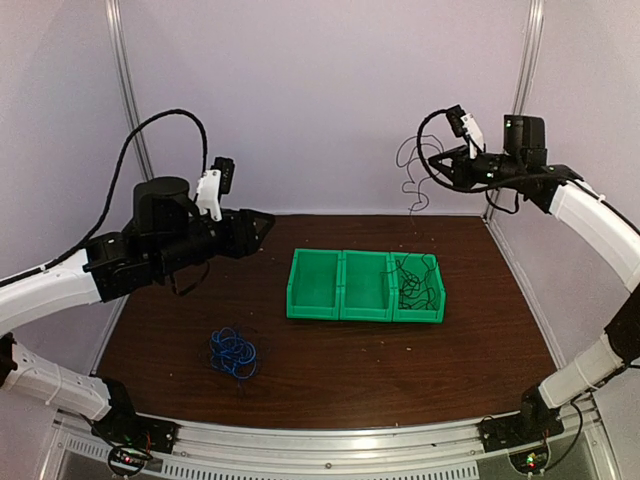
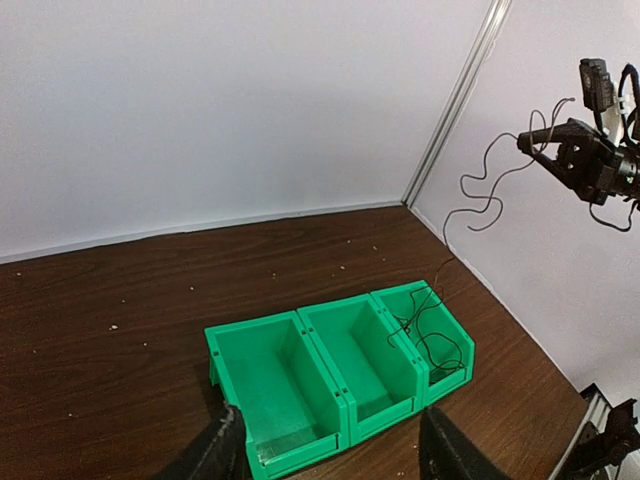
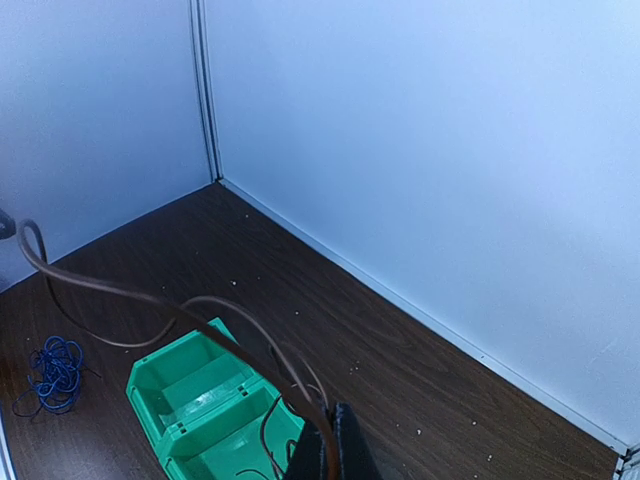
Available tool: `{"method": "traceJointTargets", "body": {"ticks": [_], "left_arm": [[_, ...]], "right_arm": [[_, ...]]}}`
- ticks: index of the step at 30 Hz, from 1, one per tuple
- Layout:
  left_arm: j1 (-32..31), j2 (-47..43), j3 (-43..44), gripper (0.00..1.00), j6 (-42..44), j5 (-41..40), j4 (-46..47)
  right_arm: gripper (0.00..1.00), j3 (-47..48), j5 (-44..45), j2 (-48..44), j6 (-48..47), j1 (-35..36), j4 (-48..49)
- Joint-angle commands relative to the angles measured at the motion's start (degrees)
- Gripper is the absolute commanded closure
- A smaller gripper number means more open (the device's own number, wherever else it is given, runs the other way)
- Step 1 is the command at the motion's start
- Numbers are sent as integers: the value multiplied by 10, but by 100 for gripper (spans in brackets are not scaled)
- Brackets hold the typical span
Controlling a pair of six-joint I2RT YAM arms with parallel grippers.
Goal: Untangle the cables
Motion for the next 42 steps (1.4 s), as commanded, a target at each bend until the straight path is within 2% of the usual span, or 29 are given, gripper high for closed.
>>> {"method": "traceJointTargets", "body": {"ticks": [1,16,23,31,42], "left_arm": [[0,0,-10,40,8,-12,19],[0,1,-20,40,3,-10,19],[0,-2,-27,40,0,-12,20],[0,7,-27,40,2,-15,20],[0,25,-22,40,10,-17,21]], "right_arm": [[100,6,7,-19,-4,-8,2],[100,-60,31,-11,-24,-27,21],[100,-120,21,30,-56,-26,18],[100,-199,-22,77,-35,-24,52],[100,-214,-11,140,-44,-22,30]]}}
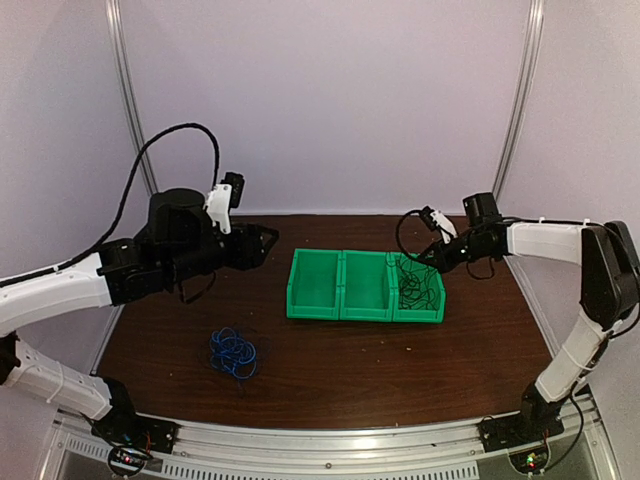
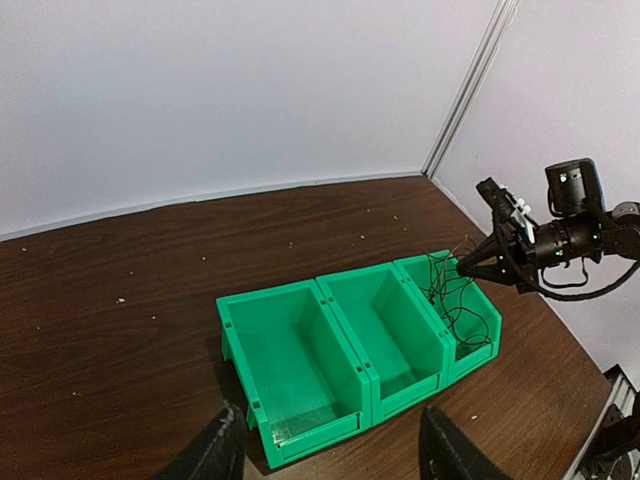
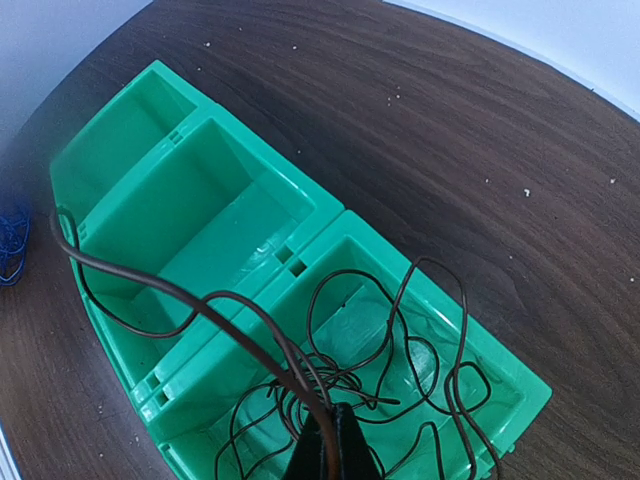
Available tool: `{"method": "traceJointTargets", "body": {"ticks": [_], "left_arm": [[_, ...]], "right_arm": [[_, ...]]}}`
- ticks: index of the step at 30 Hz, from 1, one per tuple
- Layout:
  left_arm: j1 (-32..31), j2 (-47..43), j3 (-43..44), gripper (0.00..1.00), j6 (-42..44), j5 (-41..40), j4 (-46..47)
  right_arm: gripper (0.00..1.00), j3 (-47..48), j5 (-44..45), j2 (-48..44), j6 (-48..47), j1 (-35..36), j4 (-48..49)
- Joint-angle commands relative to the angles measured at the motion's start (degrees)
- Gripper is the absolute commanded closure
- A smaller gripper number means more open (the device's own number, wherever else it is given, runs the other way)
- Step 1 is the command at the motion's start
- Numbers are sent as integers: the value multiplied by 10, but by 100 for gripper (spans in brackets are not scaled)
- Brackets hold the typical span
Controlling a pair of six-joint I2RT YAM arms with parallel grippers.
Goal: Untangle the cables
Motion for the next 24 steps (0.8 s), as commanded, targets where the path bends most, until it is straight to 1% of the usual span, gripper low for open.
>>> {"method": "traceJointTargets", "body": {"ticks": [1,6,11,15,18,19,24], "left_arm": [[0,7,3,40,11,-9,19],[0,15,11,40,19,-12,13],[0,20,17,40,22,-12,12],[0,24,17,40,24,-13,15],[0,29,18,40,25,-10,17],[0,30,19,40,25,-10,16],[0,28,20,40,24,-9,10]], "right_arm": [[100,-7,9,11,-6,4,-2],[100,-6,50,16,-10,17,-33],[100,36,64,41,-18,29,-129],[100,38,91,45,-16,44,-143],[100,47,137,58,-16,64,-152],[99,53,148,64,-18,69,-159],[86,72,151,66,-19,77,-191]]}}
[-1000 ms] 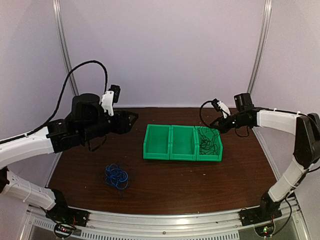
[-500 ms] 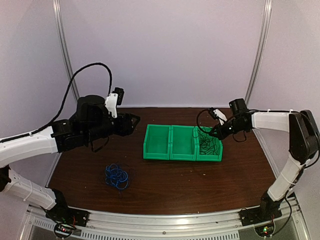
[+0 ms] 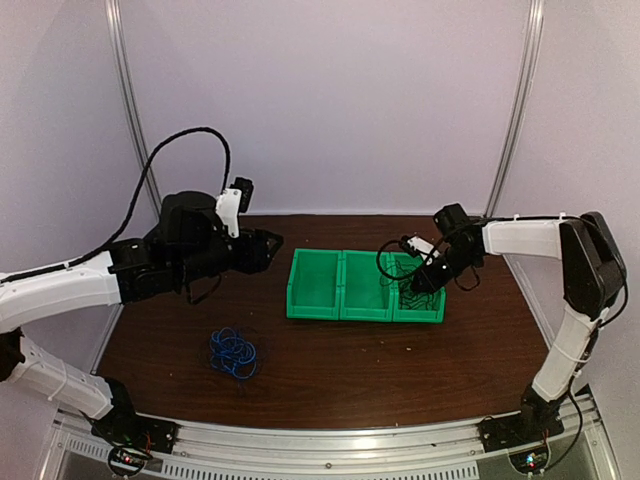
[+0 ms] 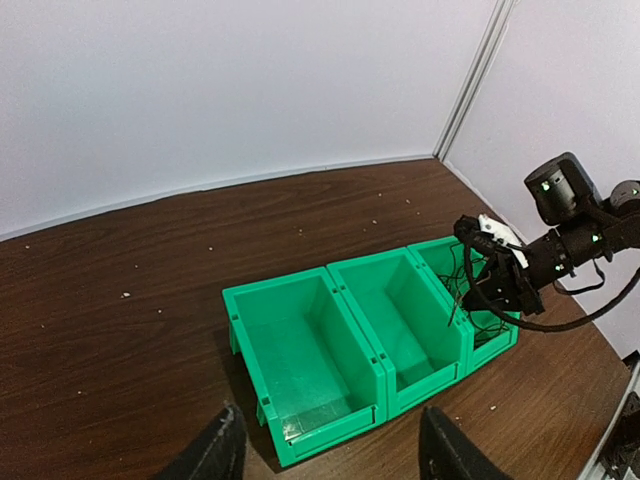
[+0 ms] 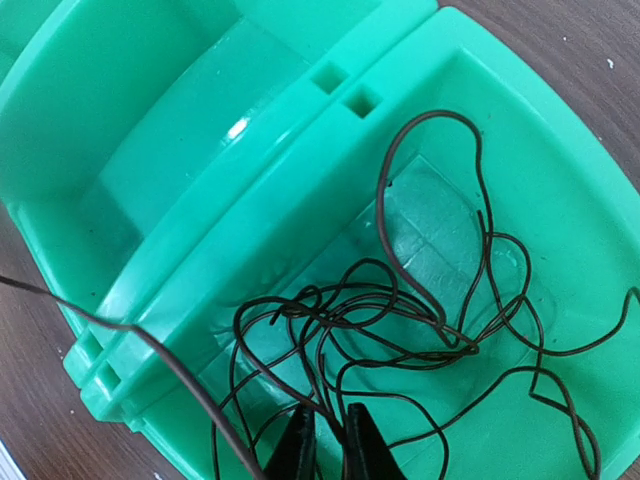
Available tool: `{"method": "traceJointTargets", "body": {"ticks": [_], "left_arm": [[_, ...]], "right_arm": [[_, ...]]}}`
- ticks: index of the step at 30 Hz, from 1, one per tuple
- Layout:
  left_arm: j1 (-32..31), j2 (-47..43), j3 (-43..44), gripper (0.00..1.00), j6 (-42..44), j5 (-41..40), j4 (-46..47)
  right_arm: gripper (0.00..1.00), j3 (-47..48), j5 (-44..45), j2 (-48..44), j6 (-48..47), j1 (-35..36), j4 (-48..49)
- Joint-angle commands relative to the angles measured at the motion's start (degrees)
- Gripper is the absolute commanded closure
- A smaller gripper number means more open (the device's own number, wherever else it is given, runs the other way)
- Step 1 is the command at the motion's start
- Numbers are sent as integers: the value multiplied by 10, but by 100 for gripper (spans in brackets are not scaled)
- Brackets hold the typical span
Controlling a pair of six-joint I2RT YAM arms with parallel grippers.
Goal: Untangle the cables
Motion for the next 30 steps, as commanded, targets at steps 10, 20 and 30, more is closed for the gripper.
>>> {"method": "traceJointTargets", "body": {"ticks": [10,20,30], "left_arm": [[0,-6,7,39,10,-16,16],[0,-2,8,39,9,-8,17],[0,-17,-6,39,-1,-13,18]], "right_arm": [[58,78,31,-96,-54,7,-163],[48,113,49,-79,-177,45,-186],[47,155,89,-2,-211,76,-210]]}}
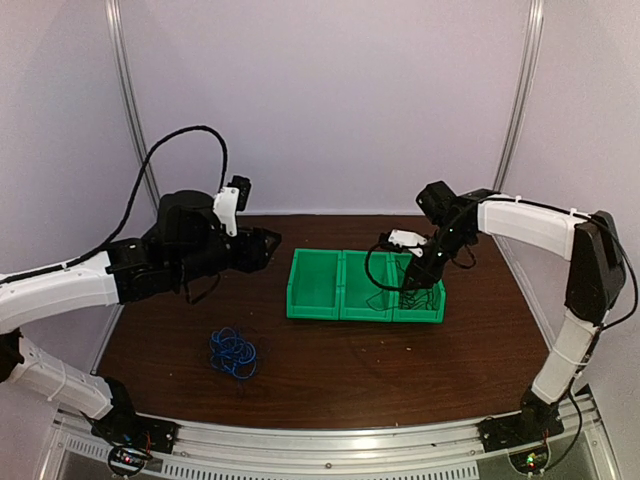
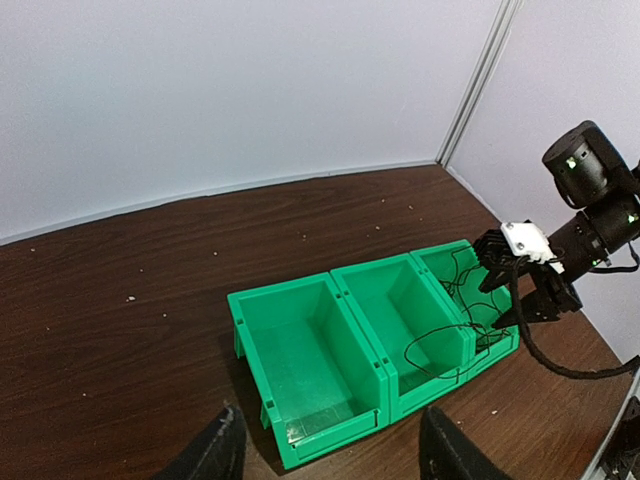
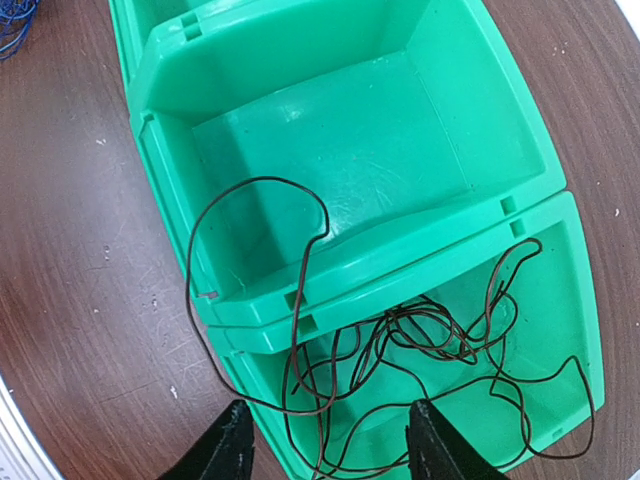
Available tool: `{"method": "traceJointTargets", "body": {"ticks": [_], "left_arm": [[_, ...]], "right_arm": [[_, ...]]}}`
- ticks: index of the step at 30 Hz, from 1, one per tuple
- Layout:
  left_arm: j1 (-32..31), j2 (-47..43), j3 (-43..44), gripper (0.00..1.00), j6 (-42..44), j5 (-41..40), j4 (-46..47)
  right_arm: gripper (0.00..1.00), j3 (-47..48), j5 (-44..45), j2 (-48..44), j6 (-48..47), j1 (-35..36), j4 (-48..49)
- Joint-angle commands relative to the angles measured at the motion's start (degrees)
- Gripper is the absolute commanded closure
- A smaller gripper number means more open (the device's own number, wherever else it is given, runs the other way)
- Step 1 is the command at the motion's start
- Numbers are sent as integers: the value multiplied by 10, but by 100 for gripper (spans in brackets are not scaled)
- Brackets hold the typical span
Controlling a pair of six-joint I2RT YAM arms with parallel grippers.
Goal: Untangle the cables
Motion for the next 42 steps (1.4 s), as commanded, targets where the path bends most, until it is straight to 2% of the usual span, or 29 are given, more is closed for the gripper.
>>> {"method": "traceJointTargets", "body": {"ticks": [1,7,14,22,24,27,29,36,42], "left_arm": [[0,-12,-6,39,-3,-5,17],[0,-14,-7,39,-1,-9,14],[0,-4,-8,39,0,-6,23],[0,-10,-9,39,2,-11,18],[0,-12,-10,39,2,-14,18],[0,-13,-10,39,2,-15,16],[0,-12,-10,39,2,-16,16],[0,-8,-10,39,3,-15,18],[0,0,-6,39,7,-10,21]], "right_arm": [[48,16,41,22,-14,3,-4],[50,5,3,21,-42,4,-21],[51,-2,8,30,-25,9,4],[65,8,6,61,-31,9,12],[72,12,3,66,-33,9,8],[94,14,1,61,-31,9,8],[100,12,-2,45,-29,9,10],[100,3,3,-22,-10,-31,41],[100,-12,22,-26,1,-69,69]]}}
